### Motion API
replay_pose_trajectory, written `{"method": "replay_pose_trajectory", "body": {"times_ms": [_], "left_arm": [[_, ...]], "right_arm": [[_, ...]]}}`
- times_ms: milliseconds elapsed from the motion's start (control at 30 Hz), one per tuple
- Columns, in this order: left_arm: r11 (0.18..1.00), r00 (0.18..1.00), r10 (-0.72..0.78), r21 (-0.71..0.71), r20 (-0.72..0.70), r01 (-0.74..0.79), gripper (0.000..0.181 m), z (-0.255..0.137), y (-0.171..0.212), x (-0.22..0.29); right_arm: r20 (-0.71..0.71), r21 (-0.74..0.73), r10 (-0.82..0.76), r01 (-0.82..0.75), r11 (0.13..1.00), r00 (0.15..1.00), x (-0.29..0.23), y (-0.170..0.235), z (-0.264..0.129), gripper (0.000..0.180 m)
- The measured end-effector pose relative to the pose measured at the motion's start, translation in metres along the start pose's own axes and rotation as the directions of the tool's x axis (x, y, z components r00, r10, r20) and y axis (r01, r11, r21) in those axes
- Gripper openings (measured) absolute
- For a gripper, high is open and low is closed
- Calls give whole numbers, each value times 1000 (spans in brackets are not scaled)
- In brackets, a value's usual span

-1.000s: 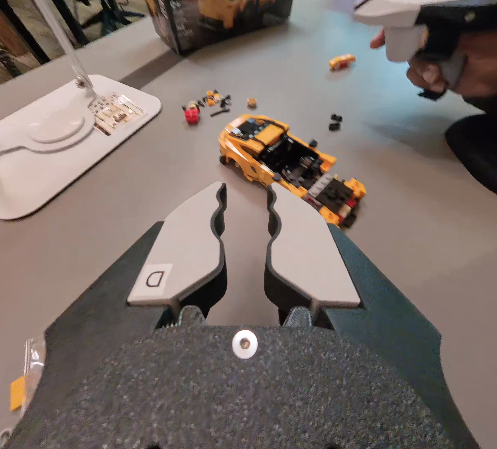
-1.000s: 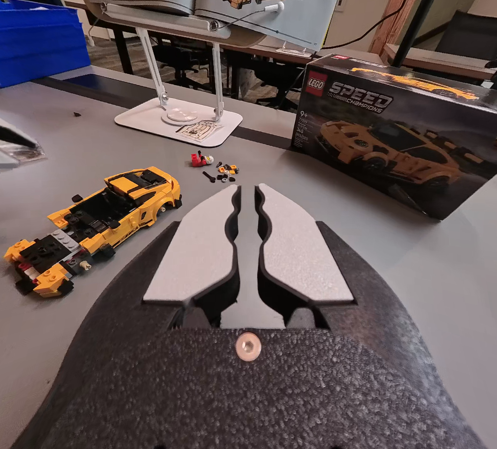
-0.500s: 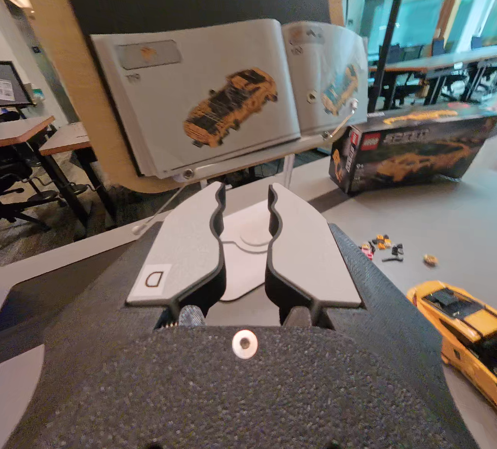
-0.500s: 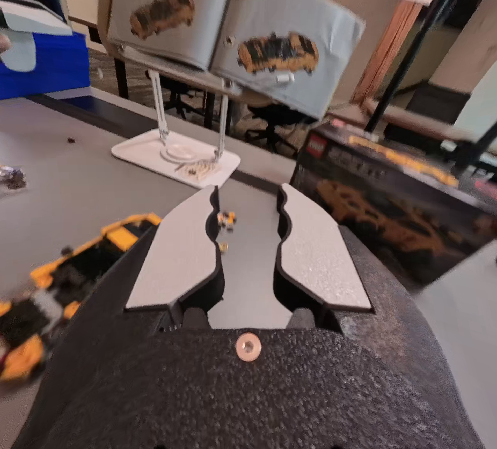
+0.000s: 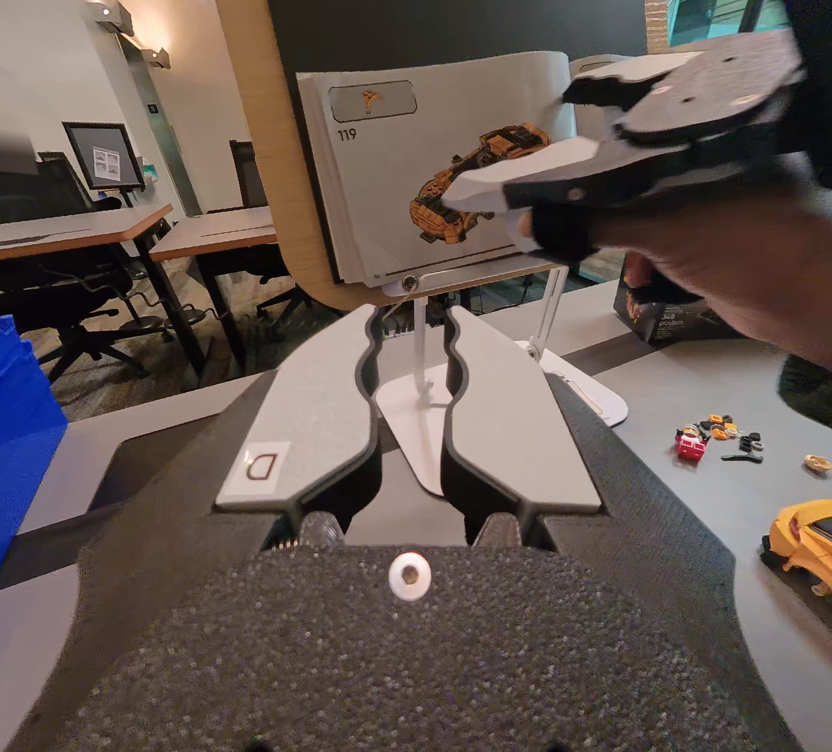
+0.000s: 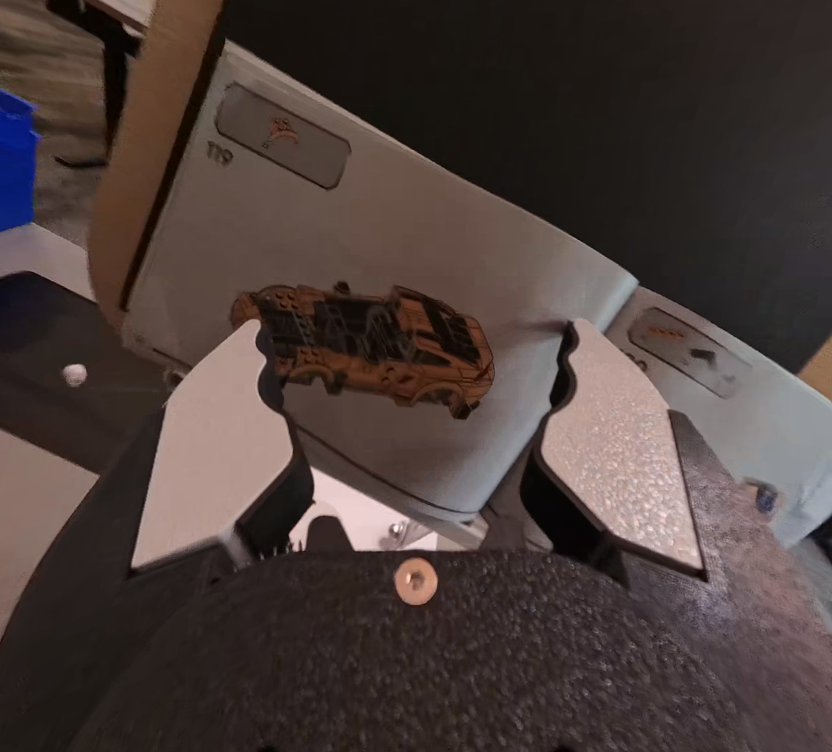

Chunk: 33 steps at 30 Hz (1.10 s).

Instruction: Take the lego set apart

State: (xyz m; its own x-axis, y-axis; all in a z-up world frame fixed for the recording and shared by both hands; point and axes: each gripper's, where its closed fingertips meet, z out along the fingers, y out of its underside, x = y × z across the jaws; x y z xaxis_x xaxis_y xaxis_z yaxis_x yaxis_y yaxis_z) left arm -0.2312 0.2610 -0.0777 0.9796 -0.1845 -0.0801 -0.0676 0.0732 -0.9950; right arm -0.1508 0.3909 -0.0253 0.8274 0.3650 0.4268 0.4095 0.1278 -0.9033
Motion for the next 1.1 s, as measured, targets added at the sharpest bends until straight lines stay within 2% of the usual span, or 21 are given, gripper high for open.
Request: {"method": "replay_pose_trajectory", "body": {"times_ms": [167, 367, 633, 867, 1000, 1100], "left_arm": [[1000, 1000, 7, 9, 4, -7, 25, -7, -7, -8], [1000, 1000, -13, 4, 4, 13, 24, -9, -7, -15], [999, 999, -10, -35, -31, 9, 24, -6, 2, -5], [994, 978, -51, -105, -200, 30, 29, 9, 3, 40], [986, 938, -128, -147, -322, 84, 32, 37, -6, 76], [986, 917, -117, -158, -381, 60, 35, 66, -17, 104]], "right_arm": [[-90, -19, -82, 81, 997, 993, 11, 8, 14, 104], [-127, 30, -85, 89, 996, 988, 40, 5, 4, 54], [-72, 103, 139, -131, 986, 988, 86, 15, -20, 26], [27, 187, 257, -257, 948, 966, 119, 28, -41, 25], [73, 178, 282, -291, 940, 957, 134, 41, -44, 24], [107, 179, 294, -309, 934, 950, 144, 48, -47, 25]]}}
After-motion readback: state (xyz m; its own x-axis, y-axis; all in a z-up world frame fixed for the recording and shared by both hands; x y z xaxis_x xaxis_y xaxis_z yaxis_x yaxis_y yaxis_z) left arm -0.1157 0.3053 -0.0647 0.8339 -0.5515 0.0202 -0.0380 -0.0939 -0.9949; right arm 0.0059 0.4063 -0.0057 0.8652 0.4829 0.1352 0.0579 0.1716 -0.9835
